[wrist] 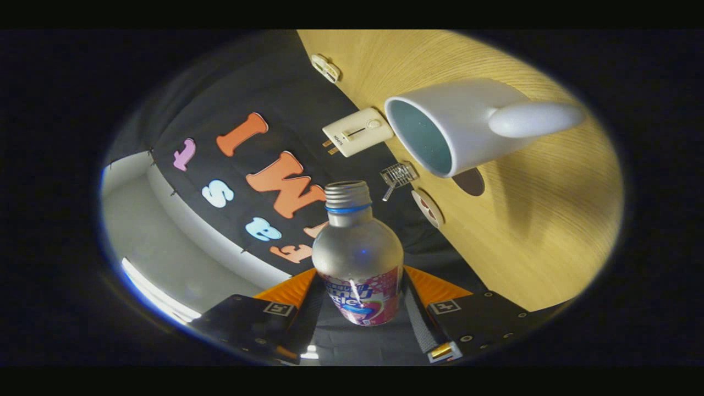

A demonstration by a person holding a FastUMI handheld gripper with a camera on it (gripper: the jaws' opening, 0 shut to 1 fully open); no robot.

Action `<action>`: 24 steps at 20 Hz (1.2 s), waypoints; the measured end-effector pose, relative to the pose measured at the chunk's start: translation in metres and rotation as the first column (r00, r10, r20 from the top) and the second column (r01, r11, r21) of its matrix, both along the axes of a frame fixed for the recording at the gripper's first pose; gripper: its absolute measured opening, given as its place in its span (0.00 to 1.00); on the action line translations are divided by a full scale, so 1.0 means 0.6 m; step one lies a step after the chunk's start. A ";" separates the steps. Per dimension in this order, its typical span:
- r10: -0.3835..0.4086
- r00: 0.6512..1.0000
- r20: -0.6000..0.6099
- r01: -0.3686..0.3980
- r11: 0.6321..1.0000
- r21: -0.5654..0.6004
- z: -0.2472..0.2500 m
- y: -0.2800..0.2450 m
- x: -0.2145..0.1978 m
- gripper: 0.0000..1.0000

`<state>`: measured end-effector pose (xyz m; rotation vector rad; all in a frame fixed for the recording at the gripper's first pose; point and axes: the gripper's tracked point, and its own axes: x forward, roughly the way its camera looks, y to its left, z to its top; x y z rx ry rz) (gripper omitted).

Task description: Take the bottle from table, then pour the juice into the cup, finally place the bottle on the coaster

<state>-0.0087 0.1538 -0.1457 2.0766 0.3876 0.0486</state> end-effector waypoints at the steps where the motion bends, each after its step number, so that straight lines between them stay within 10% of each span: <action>1: 0.013 1.000 -0.009 -0.013 1.000 -0.024 -0.008 0.005 0.000 0.74; 10: 0.084 0.990 -0.110 -0.126 0.870 -0.476 -0.069 0.001 -0.009 0.74; 24: 0.168 0.980 -0.107 -0.163 0.372 -0.914 -0.042 -0.018 0.012 0.74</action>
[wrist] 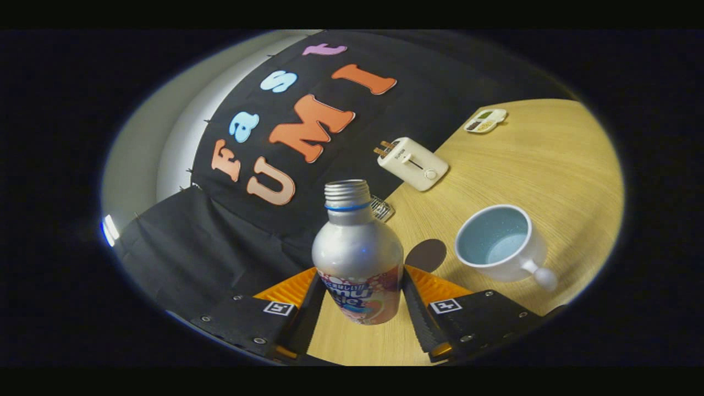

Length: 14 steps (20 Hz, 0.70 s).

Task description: Take the bottle from table, then pour the juice into the cup, finally place the bottle on the coaster

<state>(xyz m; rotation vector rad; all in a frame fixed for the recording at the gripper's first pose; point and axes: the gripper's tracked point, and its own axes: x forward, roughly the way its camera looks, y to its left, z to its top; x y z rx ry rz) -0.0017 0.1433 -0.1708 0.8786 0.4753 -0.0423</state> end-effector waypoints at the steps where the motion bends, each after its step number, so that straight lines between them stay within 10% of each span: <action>1: 0.010 1.000 0.011 -0.009 0.999 -0.035 0.006 -0.001 0.005 0.74; 14: 0.101 0.993 0.061 -0.064 0.893 -0.445 0.034 -0.036 0.115 0.74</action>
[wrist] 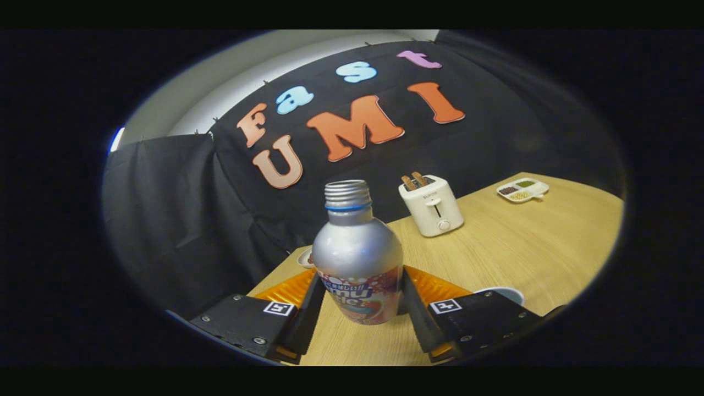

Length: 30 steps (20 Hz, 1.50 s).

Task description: Take the bottle from table, then pour the juice into the cup, finally place the bottle on the coaster

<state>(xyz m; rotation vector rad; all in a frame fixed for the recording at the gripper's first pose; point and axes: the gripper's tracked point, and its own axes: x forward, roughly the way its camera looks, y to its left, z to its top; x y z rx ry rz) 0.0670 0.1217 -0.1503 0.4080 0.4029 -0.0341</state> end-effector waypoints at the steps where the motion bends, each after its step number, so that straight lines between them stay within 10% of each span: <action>1: 0.007 1.000 0.004 -0.007 1.000 -0.023 -0.001 -0.002 0.008 0.74; 30: 0.067 0.993 -0.098 -0.094 0.951 -0.296 -0.174 0.027 0.085 0.79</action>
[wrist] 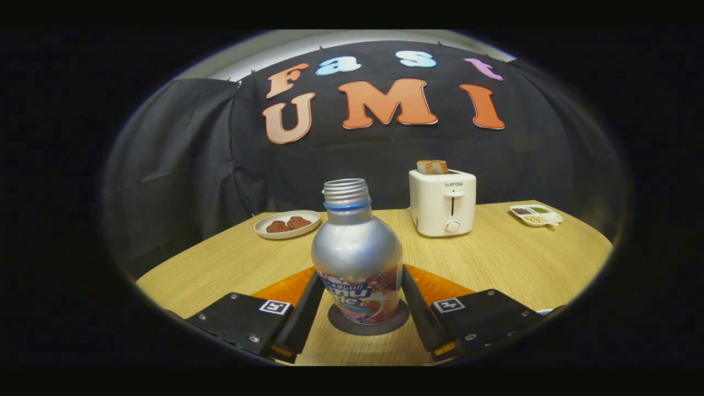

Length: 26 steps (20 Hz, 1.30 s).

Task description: Take the bottle from table, then pour the juice into the cup, finally place the bottle on the coaster

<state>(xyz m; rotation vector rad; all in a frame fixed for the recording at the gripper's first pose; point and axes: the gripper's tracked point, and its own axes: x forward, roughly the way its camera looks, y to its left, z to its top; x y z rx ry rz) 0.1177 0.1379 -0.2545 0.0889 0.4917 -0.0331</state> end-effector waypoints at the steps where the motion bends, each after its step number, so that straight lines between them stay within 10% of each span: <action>1: 0.000 1.000 -0.006 0.000 1.000 -0.002 -0.001 -0.001 -0.003 0.79; 26: 0.078 0.936 0.344 -0.088 0.996 0.012 0.369 -0.078 -0.212 0.85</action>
